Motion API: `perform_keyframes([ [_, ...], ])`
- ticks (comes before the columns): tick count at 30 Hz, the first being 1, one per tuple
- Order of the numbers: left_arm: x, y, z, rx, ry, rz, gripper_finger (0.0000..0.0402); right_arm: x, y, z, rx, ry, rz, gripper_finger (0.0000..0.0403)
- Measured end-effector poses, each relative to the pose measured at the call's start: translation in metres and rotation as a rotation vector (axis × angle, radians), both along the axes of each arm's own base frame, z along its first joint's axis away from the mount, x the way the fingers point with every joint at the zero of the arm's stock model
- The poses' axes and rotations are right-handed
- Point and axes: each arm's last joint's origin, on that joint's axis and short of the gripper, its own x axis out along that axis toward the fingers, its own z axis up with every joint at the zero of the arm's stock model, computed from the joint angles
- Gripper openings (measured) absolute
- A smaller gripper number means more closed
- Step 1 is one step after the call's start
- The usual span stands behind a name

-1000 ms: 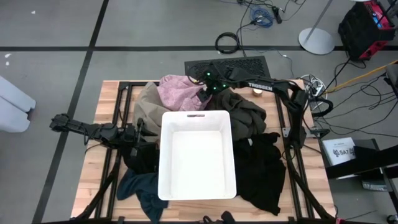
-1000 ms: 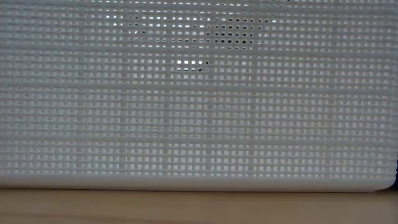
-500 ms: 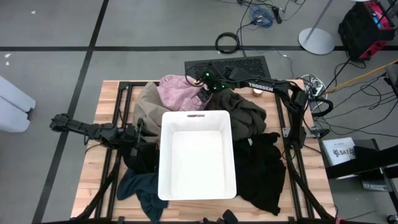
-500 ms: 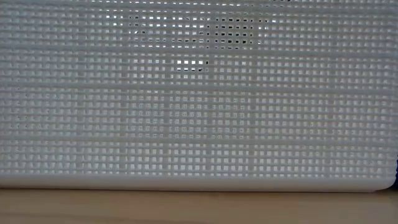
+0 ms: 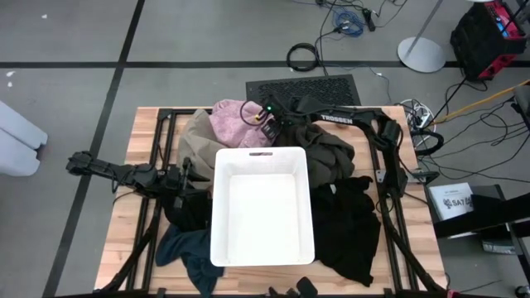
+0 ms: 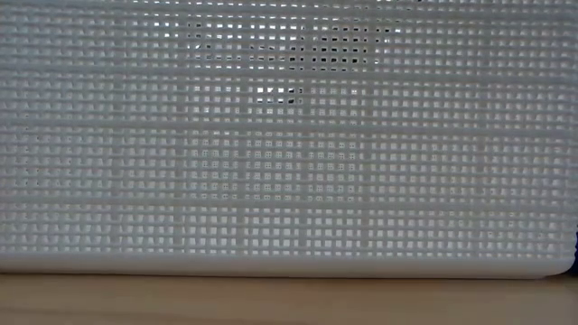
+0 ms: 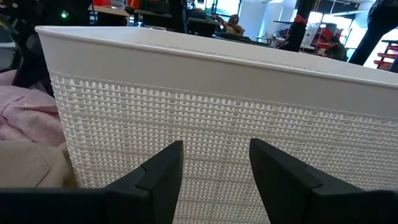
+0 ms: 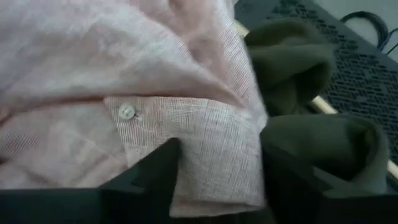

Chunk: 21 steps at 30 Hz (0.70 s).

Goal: Sort clothes
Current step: Put the pink shirt into the white laundry bin

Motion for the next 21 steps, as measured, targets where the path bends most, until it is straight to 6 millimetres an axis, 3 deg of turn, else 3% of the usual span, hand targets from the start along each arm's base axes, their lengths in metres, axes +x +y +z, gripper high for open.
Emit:
perform_keyframes([
  [4,0.0,0.0,0.0,0.0,0.001,0.0,0.0193,0.001,0.002,0.005,-0.003,-0.01,0.053,0.0034],
  [5,0.0,0.0,0.0,0.0,0.002,0.0,0.0193,0.003,0.002,0.007,-0.003,-0.019,0.069,0.0018],
  [11,0.0,0.0,0.0,0.0,0.002,0.0,0.0193,0.016,0.01,0.04,0.007,-0.14,0.147,0.0004],
  [21,0.0,0.0,0.0,-0.022,0.003,0.001,0.0193,0.028,0.056,0.165,-0.114,-0.416,0.352,0.0002],
])
